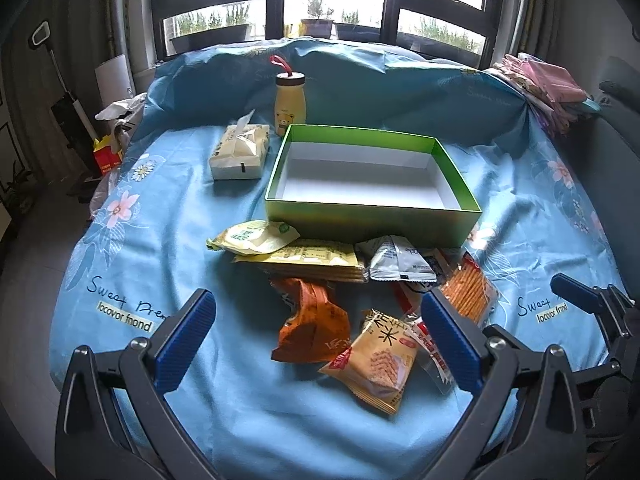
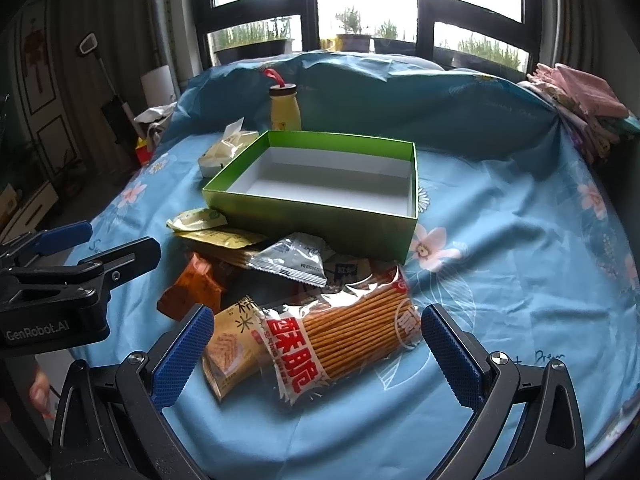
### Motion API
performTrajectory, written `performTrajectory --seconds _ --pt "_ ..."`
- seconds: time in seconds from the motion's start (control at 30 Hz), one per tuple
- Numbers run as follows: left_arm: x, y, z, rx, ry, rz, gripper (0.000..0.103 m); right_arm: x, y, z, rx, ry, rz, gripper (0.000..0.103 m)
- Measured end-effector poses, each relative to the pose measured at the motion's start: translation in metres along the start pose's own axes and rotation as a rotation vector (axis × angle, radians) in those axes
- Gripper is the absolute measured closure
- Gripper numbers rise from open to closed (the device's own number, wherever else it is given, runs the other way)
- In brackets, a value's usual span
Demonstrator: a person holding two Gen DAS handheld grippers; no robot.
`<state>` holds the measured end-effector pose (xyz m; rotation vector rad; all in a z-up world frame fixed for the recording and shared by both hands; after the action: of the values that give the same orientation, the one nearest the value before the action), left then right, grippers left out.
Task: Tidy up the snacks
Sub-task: 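Move both grippers toward the yellow rice-cracker bag among the snacks, then close both grippers on the yellow rice-cracker bag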
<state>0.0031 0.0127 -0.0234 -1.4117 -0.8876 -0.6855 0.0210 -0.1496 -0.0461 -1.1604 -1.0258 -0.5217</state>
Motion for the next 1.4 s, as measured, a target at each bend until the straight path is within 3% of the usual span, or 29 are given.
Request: performTrajectory --seconds 0.3,0.47,0.53,0.6,0.7,0.87,0.97,1.33,1.4 --pt "-0.021 0.016 0.008 -0.179 -0.104 0.101 0.0 -0.019 0.006 -0.009 0.116 0.09 0.017 0.0" --pt "-0.041 0.025 0.016 -0.283 -0.162 0.147 0.0 -0.036 0.013 -0.006 0.264 0.163 0.018 0.0" --pt "-0.051 0.029 0.018 -0.324 -0.189 0.176 0.001 -0.048 0.017 -0.001 0.307 0.168 0.035 0.0" --pt "-0.06 0.032 0.018 -0.364 -0.209 0.195 0.001 -0.06 0.017 0.004 0.343 0.185 0.114 0.0" --pt "-0.069 0.033 0.015 -0.393 -0.196 0.196 0.004 -0.076 0.02 0.013 0.421 0.223 0.194 0.009" --pt "-0.078 0.038 0.013 -0.438 -0.164 0.186 0.011 -0.084 0.025 0.034 0.486 0.218 0.211 0.019" --pt "-0.082 0.041 0.012 -0.468 -0.15 0.183 0.022 -0.085 0.035 0.04 0.477 0.211 0.212 0.027" --pt "-0.075 0.065 0.005 -0.52 -0.113 0.187 0.024 -0.087 0.061 0.043 0.376 0.152 0.186 0.033" --pt "-0.077 0.074 0.002 -0.53 -0.116 0.223 0.033 -0.087 0.064 0.044 0.366 0.147 0.18 0.035"
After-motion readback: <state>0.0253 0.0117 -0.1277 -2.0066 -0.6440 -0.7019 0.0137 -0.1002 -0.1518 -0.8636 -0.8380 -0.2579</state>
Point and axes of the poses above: each gripper's, at about its wrist camera, not at the fingertips, and y roughly the way its jaws point, z to its left, x to its top, the point moved 2 cm from there along y, roughly the way its jaws point, and after that the axes turned 13 degrees about -z, right-handed, at the moved point
